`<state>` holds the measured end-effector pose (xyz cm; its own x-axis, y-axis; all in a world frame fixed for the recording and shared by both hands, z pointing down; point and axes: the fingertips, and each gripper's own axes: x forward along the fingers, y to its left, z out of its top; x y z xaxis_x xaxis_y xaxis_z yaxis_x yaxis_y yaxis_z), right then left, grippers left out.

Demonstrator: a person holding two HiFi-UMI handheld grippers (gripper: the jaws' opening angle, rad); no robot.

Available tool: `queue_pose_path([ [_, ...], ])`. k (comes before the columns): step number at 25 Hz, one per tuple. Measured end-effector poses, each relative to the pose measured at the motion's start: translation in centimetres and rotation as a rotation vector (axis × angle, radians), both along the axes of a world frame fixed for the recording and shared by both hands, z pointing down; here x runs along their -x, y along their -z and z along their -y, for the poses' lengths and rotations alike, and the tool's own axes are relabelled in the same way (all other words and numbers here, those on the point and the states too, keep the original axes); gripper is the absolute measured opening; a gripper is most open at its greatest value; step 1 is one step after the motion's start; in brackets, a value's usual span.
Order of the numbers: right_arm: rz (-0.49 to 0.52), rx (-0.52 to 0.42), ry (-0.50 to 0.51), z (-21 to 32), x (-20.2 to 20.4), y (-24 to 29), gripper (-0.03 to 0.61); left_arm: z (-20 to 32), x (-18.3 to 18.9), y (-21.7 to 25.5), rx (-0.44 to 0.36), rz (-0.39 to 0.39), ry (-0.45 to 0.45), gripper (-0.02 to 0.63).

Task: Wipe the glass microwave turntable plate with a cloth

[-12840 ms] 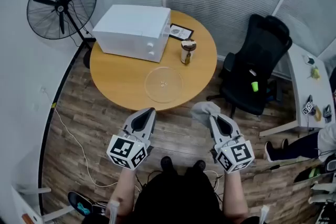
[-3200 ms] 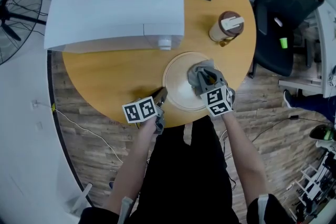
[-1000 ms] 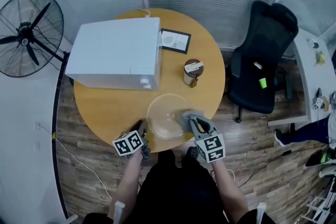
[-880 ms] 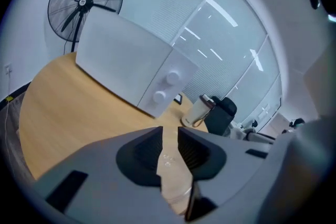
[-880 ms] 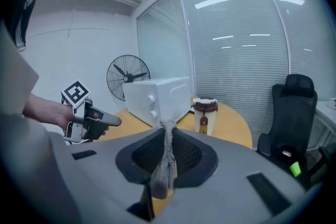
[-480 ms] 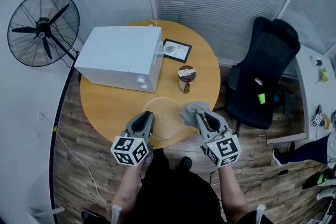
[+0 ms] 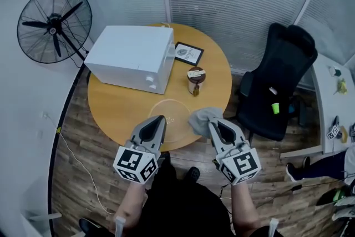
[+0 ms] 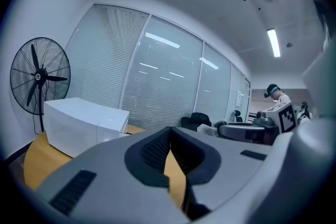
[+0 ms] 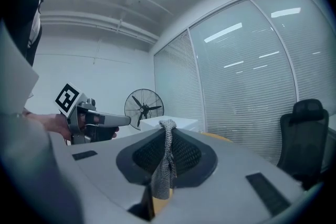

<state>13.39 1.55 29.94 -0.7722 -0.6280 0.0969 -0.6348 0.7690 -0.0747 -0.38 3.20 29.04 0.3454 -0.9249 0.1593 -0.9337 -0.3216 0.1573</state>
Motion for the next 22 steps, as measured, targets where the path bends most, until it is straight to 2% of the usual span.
queue_pose_path([
  [22,-0.003,0.010,0.021,-1.2,-0.9,-0.5,0.034,-1.4,-0.7,-1.2,0.019,0.014,0.015,-0.002],
])
